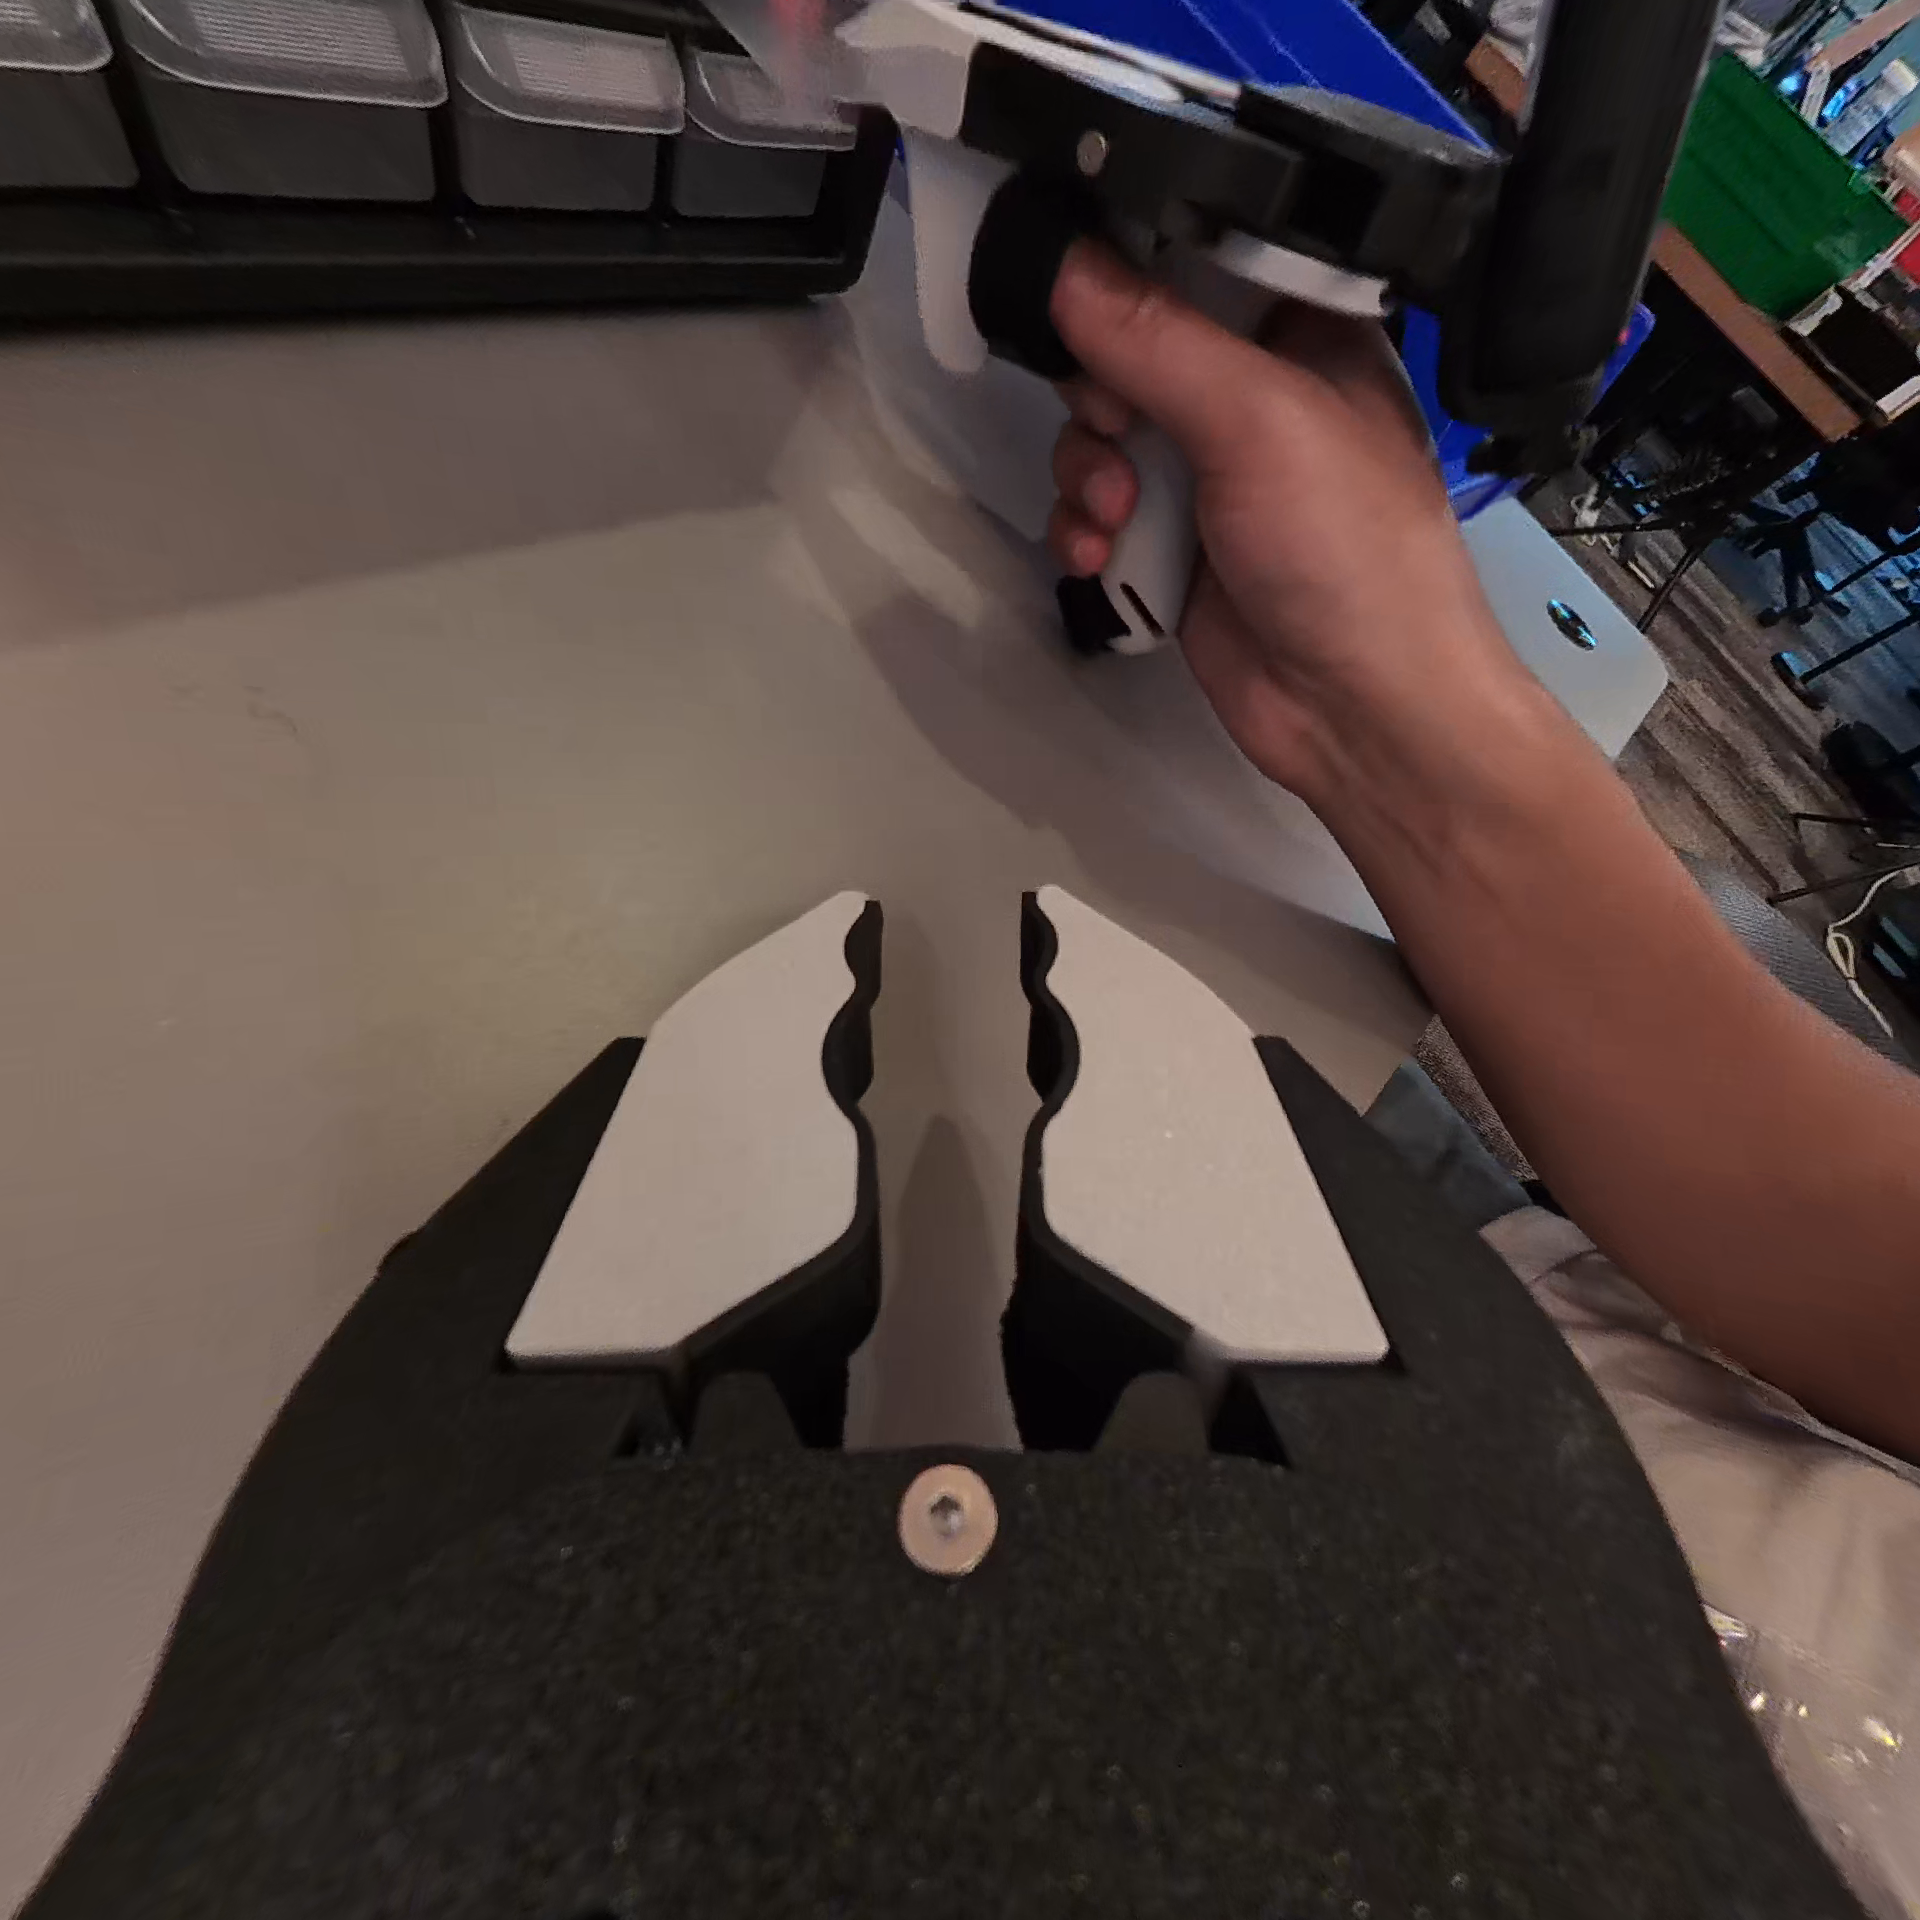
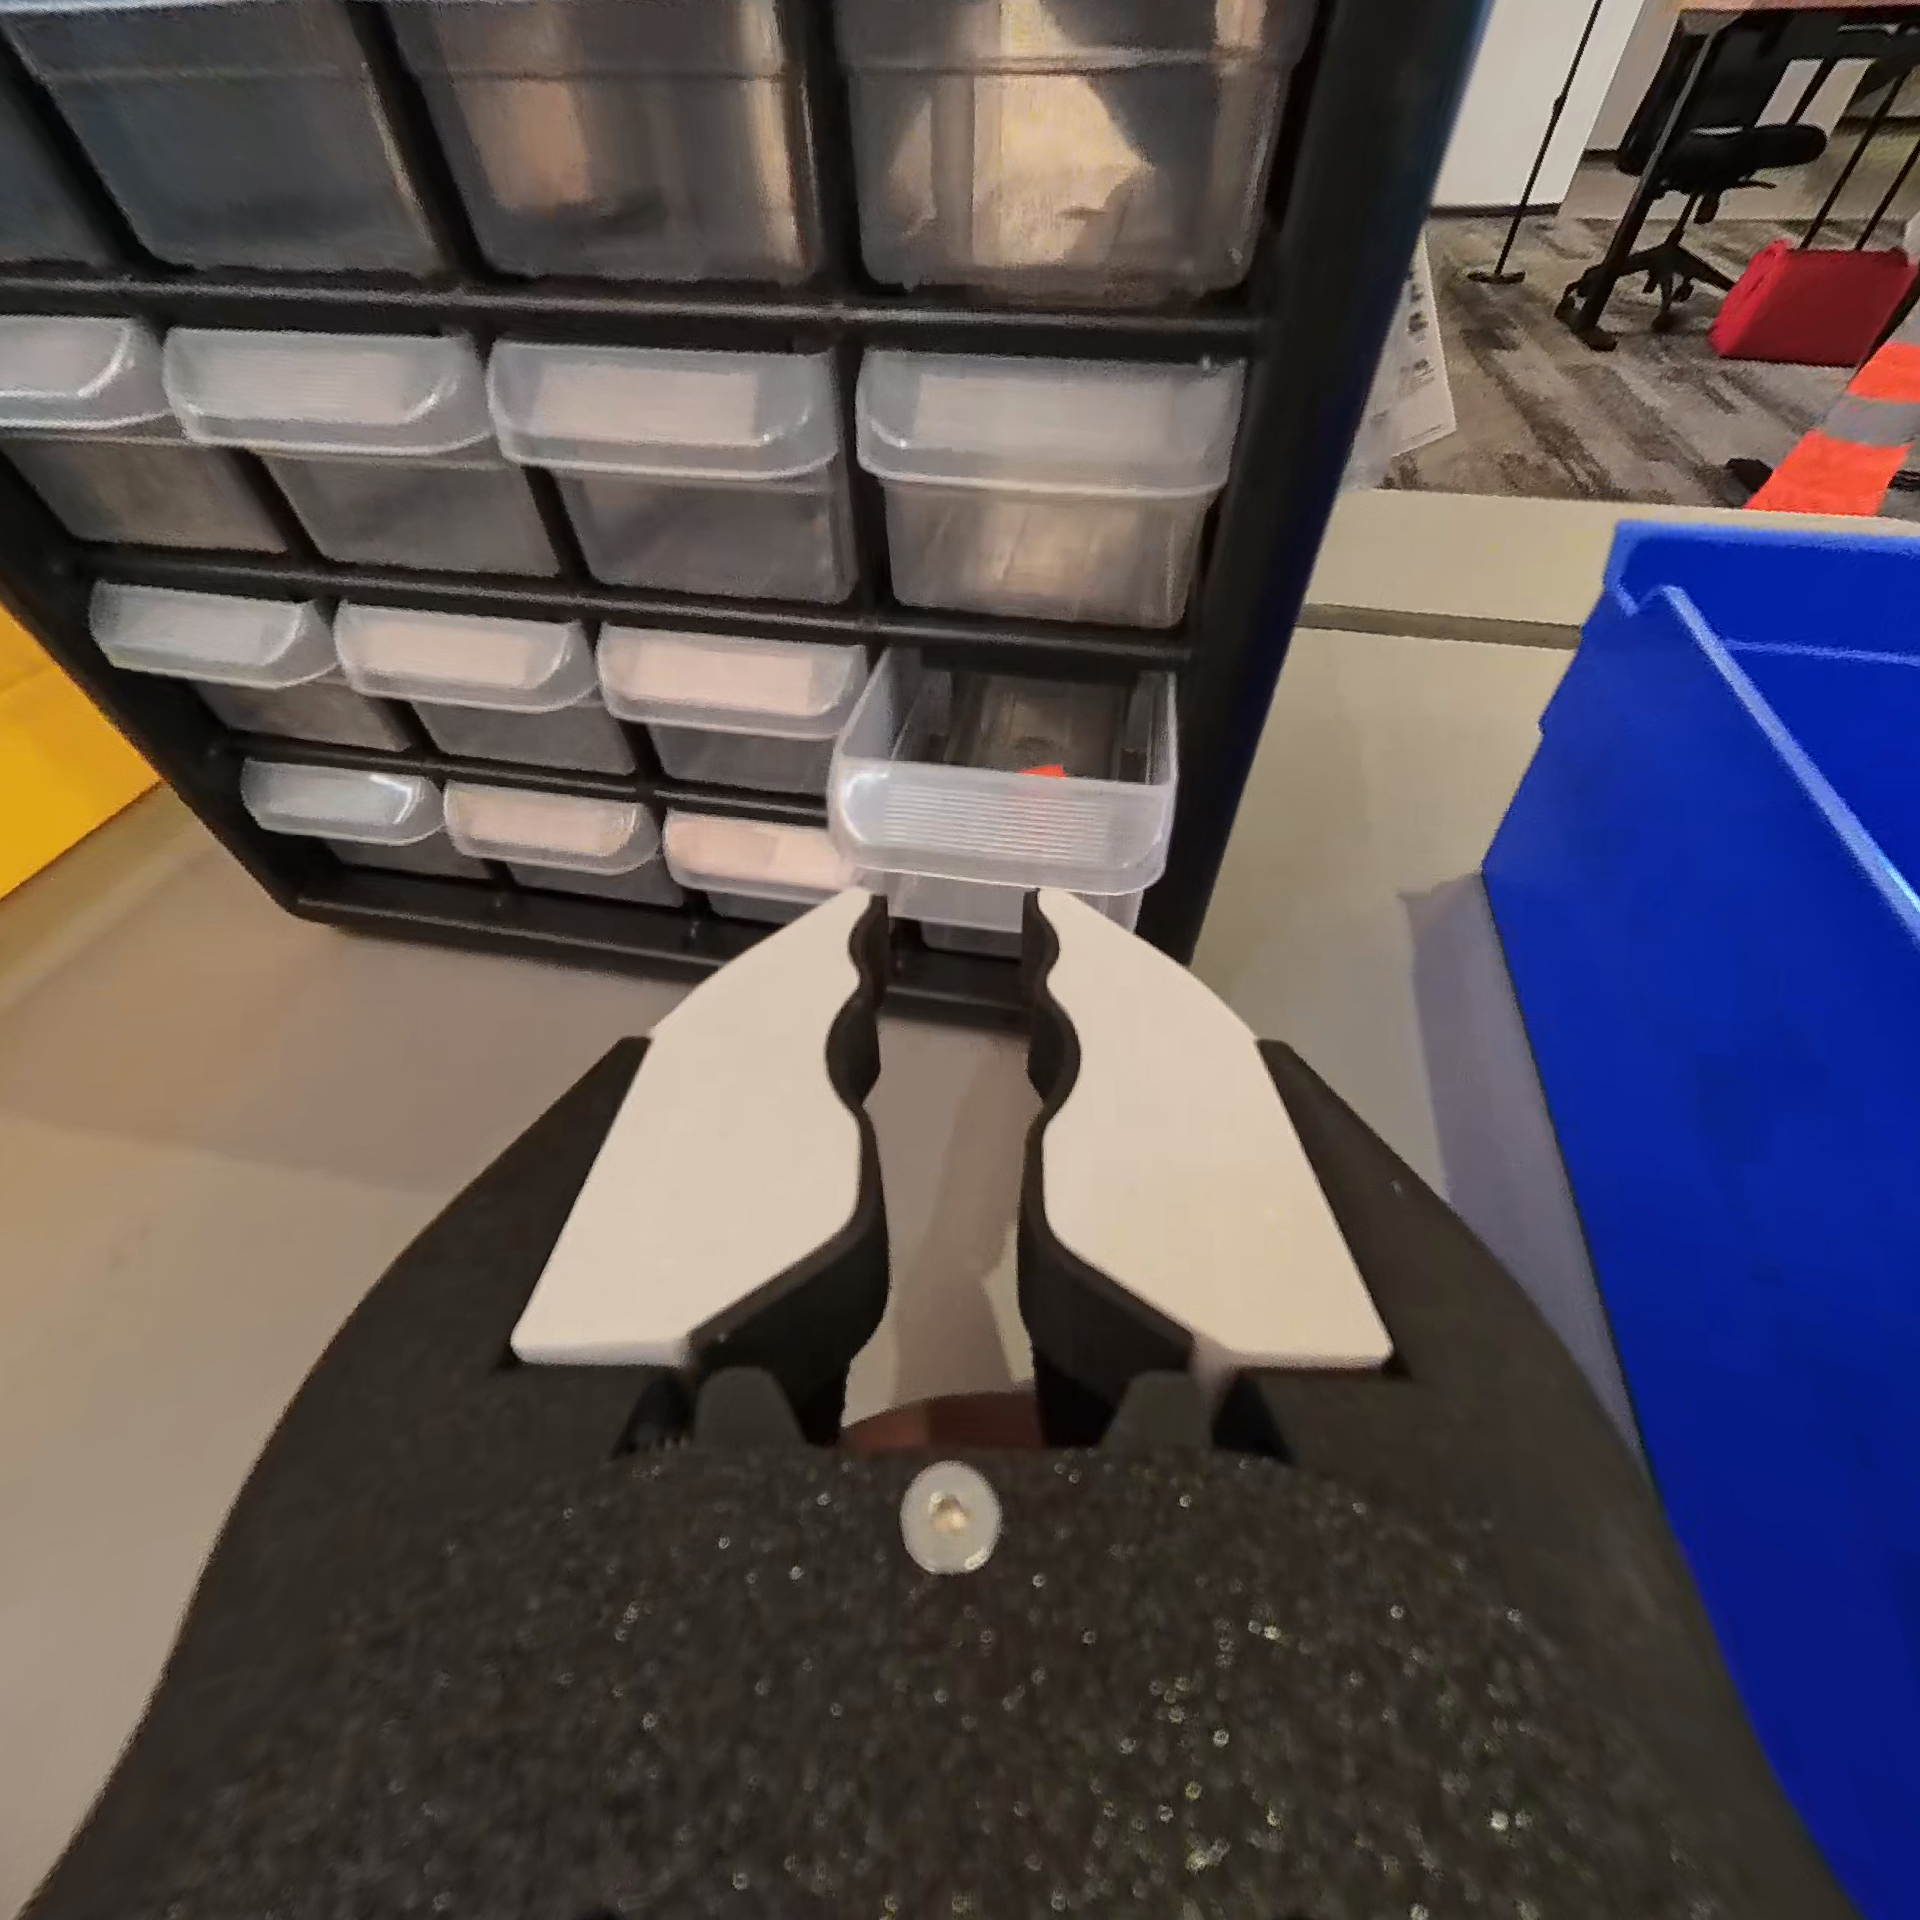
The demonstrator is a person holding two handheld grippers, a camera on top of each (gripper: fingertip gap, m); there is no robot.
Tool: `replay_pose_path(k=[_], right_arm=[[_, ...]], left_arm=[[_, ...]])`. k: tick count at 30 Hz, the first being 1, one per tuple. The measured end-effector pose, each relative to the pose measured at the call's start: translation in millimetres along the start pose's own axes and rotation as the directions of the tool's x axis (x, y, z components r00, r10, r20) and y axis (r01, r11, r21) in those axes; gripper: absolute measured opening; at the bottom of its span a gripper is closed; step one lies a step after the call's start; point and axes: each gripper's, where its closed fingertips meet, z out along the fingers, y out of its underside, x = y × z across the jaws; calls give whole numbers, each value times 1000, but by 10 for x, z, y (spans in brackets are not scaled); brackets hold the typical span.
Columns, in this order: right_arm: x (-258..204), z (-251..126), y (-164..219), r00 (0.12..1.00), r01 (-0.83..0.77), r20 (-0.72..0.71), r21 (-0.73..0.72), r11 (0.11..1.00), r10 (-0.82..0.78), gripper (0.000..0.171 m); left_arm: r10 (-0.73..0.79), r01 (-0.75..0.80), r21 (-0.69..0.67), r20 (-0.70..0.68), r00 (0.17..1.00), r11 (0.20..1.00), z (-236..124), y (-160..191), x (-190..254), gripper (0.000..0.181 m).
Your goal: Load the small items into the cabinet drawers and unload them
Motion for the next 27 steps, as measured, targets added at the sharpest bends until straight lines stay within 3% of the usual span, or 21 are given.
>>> replay_pose_path(k=[9, 16, 21, 27], right_arm=[[89, 311, -51, 1000, 12, 16, -54, 998, -11, 27], [22, 320, 25, 995, 73, 74, -87, 994, -66, 30], [-138, -40, 263, 968, 221, 162, -173, 960, -194, 37], [-475, -665, 410, 942, 265, 247, -138, 954, -226, 38]], left_arm=[[-7, 7, -12, -11, 1000, 1000, -1, 11, -4, 25], [-18, 18, -17, -6, 1000, 1000, -1, 21, -39, 25], [-26, 26, -22, 1, 1000, 999, -5, 25, -76, 25], [-59, 59, 0, 1, 998, 998, -48, -22, -151, 25]])
